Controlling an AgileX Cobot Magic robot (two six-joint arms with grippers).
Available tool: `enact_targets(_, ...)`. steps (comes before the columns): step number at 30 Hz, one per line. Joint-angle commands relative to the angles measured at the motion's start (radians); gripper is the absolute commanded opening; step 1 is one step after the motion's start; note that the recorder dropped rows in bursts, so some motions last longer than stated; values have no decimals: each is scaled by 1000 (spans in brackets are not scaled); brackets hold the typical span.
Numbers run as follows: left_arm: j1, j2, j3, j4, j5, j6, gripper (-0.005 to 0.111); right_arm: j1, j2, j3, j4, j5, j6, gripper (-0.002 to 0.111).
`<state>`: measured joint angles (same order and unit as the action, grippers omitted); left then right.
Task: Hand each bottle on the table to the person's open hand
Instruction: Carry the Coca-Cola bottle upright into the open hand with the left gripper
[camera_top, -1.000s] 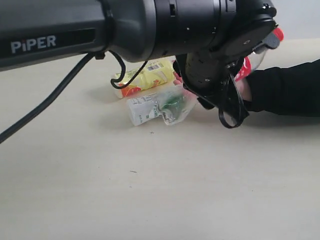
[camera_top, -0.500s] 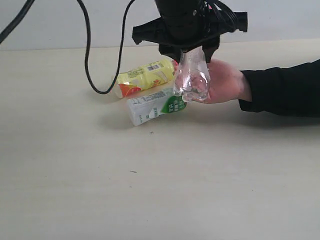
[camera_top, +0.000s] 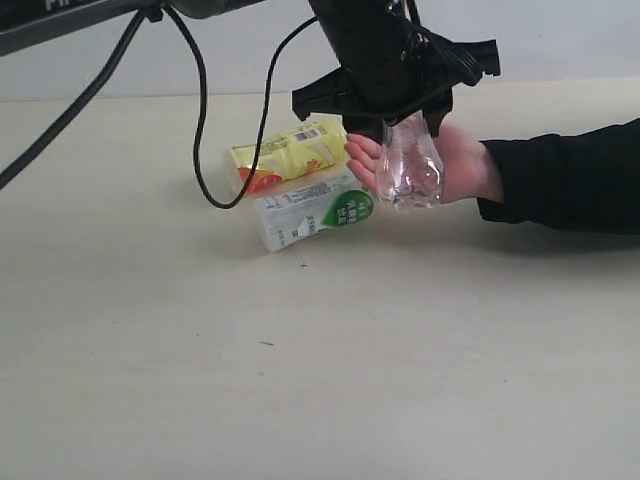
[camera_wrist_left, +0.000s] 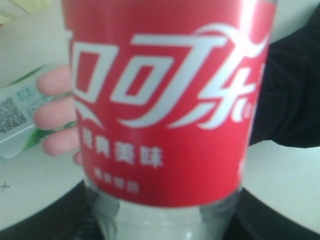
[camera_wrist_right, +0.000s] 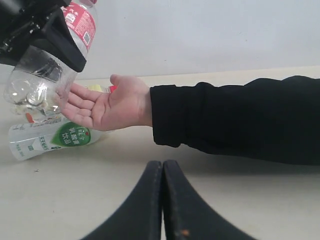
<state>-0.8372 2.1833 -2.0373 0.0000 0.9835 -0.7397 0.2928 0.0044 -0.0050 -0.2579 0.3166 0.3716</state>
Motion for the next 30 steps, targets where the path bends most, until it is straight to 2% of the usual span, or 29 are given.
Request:
enact_targets(1,0,24,-7,-8,-44,-26,0,4,-4,5,-3,-8,-5,0)
enact_targets(11,11,67,-7,-28,-104,-46,0,4,-4,5,-3,-8,-5,0)
enact_targets(15,47,72,-7,-166,-90,37,0,4,-4,5,-3,-8,-5,0)
enact_targets(19,109,89,-7,-423,-59,198,0,4,-4,5,-3,-8,-5,0)
enact_targets(21,131,103,-7,-497,-38,256,0,4,-4,5,-3,-8,-5,0)
enact_targets(30,156,143,-7,-532,-92,272,0,4,-4,5,-3,-8,-5,0)
